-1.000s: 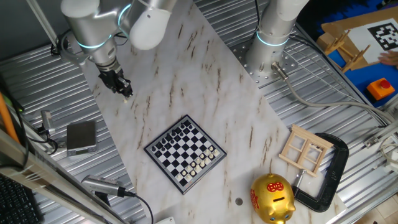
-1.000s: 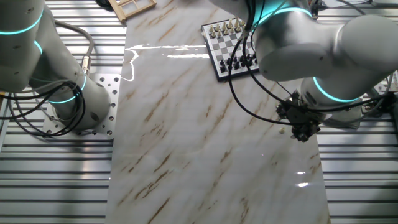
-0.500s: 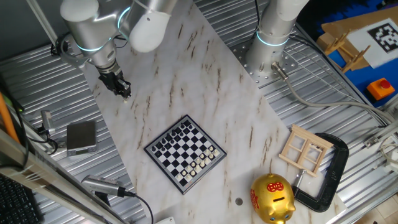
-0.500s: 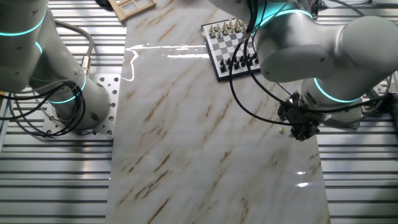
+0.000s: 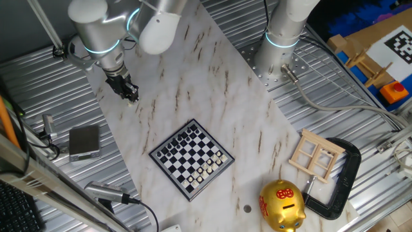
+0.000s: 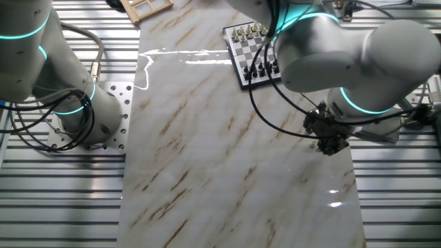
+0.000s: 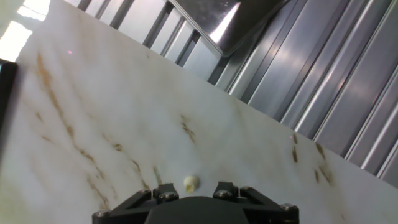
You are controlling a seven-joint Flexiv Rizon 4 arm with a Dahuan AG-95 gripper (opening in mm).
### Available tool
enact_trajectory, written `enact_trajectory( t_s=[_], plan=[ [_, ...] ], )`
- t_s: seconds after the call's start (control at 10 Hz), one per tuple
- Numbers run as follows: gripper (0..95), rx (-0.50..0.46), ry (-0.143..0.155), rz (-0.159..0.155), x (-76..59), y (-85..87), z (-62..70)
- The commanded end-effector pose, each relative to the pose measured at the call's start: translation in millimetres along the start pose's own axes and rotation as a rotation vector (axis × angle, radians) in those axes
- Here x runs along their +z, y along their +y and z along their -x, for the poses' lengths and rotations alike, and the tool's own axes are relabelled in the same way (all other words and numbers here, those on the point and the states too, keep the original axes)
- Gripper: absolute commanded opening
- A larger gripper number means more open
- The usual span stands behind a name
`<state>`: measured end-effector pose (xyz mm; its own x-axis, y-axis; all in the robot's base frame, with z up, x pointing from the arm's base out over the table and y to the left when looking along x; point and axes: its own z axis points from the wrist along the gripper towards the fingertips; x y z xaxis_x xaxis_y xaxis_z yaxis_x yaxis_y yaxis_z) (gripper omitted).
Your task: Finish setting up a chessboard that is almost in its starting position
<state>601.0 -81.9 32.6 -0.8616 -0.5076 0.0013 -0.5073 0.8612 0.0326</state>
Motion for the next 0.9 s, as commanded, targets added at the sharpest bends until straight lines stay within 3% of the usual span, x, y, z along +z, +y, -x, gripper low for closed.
enact_trajectory(
  t_s=[0.1, 0.2, 0.3, 0.9],
  plan=[
    [38.0, -0.002, -0.002, 0.002, 2.3, -1.0, 1.6],
    [38.0, -0.002, -0.001, -0.001, 5.2, -1.4, 1.7],
    [19.0, -0.001, 0.000, -0.002, 7.4, -1.7, 1.8],
    [19.0, -0.001, -0.003, -0.002, 11.3, -1.3, 3.2]
  ],
)
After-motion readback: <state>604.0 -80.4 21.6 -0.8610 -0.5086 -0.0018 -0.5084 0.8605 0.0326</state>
